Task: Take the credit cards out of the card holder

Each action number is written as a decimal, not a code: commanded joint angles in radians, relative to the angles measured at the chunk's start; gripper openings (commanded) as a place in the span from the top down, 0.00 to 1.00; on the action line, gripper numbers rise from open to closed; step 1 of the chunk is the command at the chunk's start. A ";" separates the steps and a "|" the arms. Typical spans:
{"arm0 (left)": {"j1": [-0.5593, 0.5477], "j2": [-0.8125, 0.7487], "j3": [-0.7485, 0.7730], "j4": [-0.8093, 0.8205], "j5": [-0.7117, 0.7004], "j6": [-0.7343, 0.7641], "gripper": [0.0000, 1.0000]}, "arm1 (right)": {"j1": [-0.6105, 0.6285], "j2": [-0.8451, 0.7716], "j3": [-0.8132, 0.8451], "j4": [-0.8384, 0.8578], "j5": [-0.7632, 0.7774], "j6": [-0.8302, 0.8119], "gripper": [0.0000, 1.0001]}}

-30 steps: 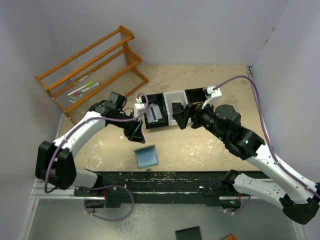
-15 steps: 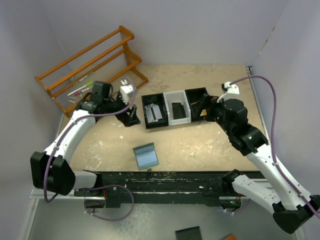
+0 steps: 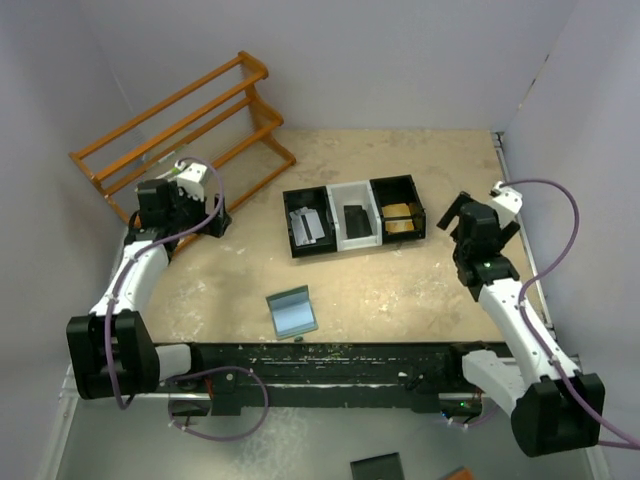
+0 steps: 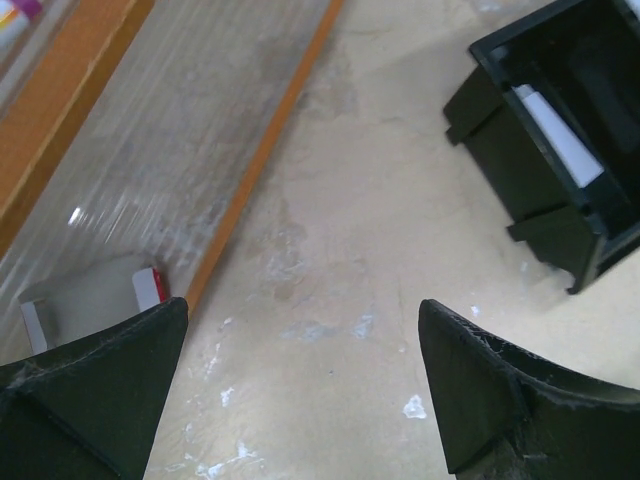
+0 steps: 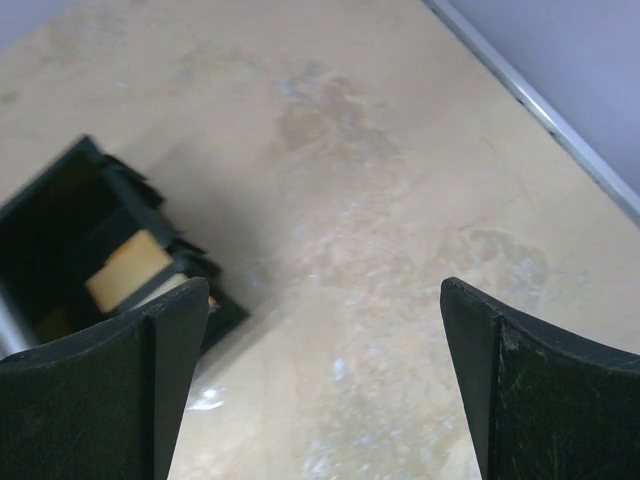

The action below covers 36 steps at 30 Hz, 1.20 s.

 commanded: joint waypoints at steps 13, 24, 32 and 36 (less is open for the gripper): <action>0.015 -0.129 -0.350 0.448 -0.151 -0.057 0.01 | -0.062 -0.033 -0.307 0.567 0.153 -0.206 0.00; 0.016 -0.319 -0.439 0.318 -0.117 -0.075 0.01 | -0.063 -0.240 -0.317 0.287 0.076 -0.213 0.00; 0.016 -0.664 -0.740 0.467 -0.181 -0.096 0.01 | -0.062 -0.392 -0.445 0.388 0.039 -0.291 0.00; 0.017 -0.812 -0.796 0.429 -0.195 -0.099 0.01 | -0.062 -0.350 -0.459 0.449 0.022 -0.335 0.00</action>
